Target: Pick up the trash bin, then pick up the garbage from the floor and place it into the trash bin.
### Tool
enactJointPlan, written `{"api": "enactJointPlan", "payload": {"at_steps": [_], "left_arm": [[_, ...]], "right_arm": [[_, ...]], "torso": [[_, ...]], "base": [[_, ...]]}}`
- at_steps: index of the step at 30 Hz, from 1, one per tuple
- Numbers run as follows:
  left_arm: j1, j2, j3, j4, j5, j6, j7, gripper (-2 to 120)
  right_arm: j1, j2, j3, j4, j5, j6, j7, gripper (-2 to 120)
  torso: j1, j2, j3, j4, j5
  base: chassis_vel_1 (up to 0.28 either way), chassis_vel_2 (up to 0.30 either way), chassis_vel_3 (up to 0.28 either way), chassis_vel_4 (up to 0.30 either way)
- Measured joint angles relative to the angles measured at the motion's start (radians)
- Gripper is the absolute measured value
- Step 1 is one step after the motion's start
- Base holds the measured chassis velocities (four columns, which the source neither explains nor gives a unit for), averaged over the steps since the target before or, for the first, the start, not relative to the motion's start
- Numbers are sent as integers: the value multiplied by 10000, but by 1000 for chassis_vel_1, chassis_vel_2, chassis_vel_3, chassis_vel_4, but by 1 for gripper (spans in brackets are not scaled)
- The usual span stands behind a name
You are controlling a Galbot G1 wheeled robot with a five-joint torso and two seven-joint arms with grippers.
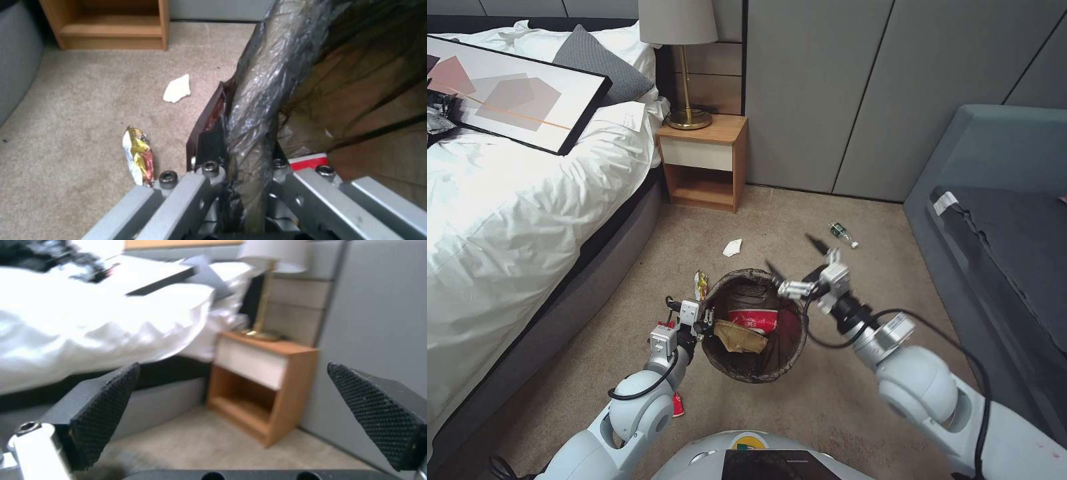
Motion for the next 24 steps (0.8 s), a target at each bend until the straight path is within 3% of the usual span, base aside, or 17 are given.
{"api": "enactJointPlan", "payload": {"at_steps": [8, 12, 16, 24], "left_arm": [[25, 15, -41, -34, -5, -11, 0, 3], [39, 20, -77, -41, -6, -26, 3, 3], [39, 17, -92, -41, -6, -33, 5, 3], [22, 20, -225, 27, -9, -77, 23, 3]], "right_arm": [[-380, 566, 1483, 172, 218, -482, 885, 100], [-659, 1268, 2460, 140, 190, -1002, 1469, 100], [-811, 1573, 2789, 76, 78, -1161, 1645, 100], [-2040, 2681, 3680, -389, -1300, -887, 2091, 100]], "torso": [[0, 0, 0, -3, 2], [0, 0, 0, -2, 3], [0, 0, 0, -2, 2], [0, 0, 0, -2, 2]], "base": [[0, 0, 0, 0], [0, 0, 0, 0], [0, 0, 0, 0], [0, 0, 0, 0]]}}
